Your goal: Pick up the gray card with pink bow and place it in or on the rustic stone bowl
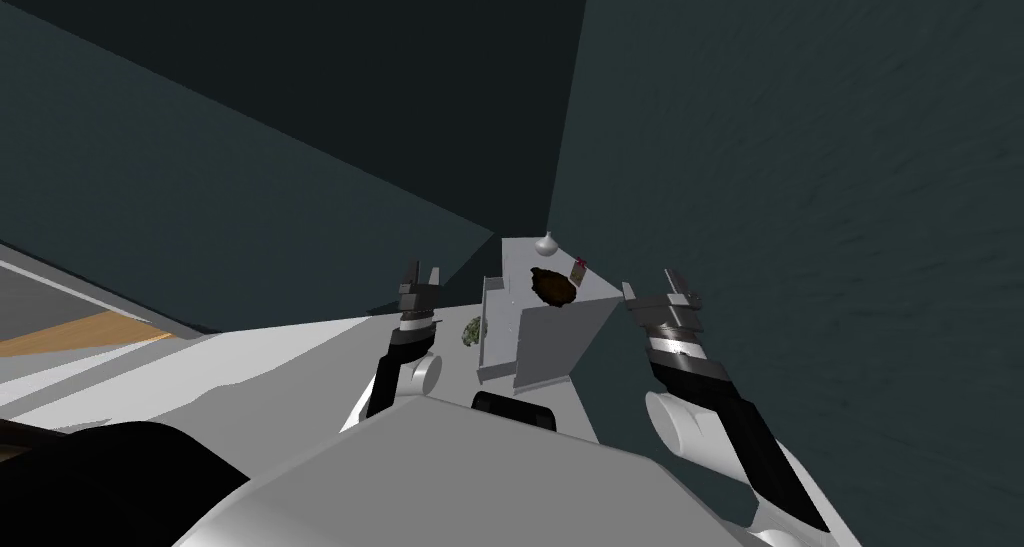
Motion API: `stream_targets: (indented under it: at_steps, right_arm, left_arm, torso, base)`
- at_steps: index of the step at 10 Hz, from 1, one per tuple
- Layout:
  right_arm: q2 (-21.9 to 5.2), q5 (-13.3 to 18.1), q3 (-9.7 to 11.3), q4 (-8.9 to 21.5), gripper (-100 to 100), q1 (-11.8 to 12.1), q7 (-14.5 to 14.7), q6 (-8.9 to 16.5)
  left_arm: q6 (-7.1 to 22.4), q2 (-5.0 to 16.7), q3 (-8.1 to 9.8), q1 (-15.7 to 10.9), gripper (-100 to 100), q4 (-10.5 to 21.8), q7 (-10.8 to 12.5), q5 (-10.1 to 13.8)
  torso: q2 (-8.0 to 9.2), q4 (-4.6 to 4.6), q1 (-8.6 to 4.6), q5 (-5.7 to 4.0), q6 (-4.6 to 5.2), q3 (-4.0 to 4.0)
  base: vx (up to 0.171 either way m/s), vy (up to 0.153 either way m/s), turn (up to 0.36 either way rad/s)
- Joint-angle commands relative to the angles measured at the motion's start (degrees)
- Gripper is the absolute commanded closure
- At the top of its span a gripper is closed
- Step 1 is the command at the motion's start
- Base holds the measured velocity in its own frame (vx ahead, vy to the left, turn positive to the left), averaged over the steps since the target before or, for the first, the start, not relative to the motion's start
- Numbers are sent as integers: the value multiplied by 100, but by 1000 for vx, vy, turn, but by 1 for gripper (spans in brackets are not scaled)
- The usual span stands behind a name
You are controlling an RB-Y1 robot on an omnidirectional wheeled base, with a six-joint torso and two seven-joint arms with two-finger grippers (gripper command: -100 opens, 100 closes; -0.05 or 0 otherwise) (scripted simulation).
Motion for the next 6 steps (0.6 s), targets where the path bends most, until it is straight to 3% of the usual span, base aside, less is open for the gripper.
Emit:
stream_targets:
  at_steps: [1,6]
  right_arm:
    - [-23,-160,-95,60,-100,-106,-238,136]
    - [-88,-746,-352,226,-100,-416,-970,640]
  left_arm:
    - [0,0,0,0,0,0,0,0]
    - [0,0,0,0,0,0,0,0]
  torso:
    - [0,0,0,0,0,0]
    - [-10,-2,11,3,-2,-6]
  base:
    - [-24,-56,76]
    - [-24,-74,102]
